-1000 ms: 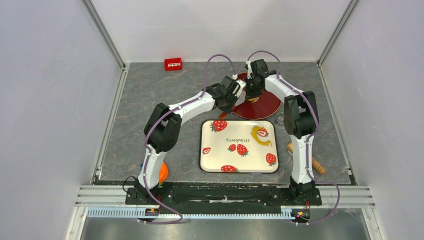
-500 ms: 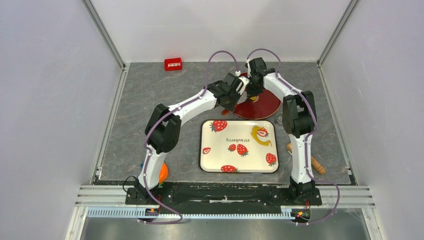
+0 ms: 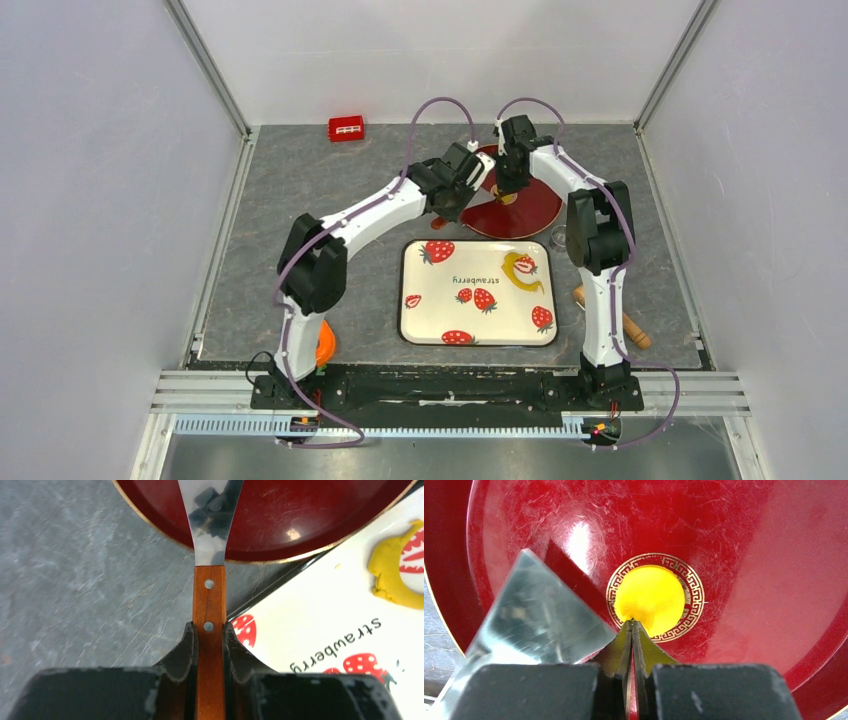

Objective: Roll out the dumpling wrappers from the dough

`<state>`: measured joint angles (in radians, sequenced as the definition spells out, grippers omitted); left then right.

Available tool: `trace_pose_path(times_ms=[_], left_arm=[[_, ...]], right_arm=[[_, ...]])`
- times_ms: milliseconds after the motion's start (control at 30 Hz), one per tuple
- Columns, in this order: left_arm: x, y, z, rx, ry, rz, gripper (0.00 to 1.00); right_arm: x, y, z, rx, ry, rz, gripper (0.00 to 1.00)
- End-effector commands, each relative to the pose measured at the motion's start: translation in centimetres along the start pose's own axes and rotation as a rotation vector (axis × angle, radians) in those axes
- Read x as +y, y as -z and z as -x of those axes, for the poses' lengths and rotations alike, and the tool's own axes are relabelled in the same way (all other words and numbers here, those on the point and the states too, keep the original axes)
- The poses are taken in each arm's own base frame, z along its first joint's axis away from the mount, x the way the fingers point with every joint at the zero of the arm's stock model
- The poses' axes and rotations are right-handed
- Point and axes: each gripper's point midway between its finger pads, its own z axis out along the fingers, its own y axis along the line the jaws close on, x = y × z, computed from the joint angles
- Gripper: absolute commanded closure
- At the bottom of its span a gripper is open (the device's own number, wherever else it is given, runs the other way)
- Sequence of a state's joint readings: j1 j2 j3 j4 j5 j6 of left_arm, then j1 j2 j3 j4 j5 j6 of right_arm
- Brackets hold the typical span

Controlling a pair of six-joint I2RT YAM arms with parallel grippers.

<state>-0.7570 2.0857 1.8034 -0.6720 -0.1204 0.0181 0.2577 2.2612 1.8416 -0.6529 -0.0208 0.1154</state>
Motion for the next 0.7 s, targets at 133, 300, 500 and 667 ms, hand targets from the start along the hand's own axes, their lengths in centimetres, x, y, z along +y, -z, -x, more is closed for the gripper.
trace_pose_path(times_ms=[133, 300, 500, 667], left_arm=[[3.5, 9.0, 0.5, -0.103, -0.017, 0.109, 0.98], [4.9, 10.7, -2.0, -0.136, 0.114, 0.112, 0.98], [6.3, 12.0, -4.4, -0.206, 0.262, 0.097, 0.98], [7.5, 12.1, -6.4, -0.221, 0.380, 0.081, 0.98]], right_arm=[[1.4, 1.3, 1.3, -0.051, 0.003, 0.106, 0.87], [3.9, 3.4, 1.6, -0.104, -0.001, 0.255, 0.77], [5.3, 5.3, 1.8, -0.130, -0.021, 0.336, 0.60], [6.0, 7.2, 2.2, -0.153, -0.031, 0.377, 0.51]])
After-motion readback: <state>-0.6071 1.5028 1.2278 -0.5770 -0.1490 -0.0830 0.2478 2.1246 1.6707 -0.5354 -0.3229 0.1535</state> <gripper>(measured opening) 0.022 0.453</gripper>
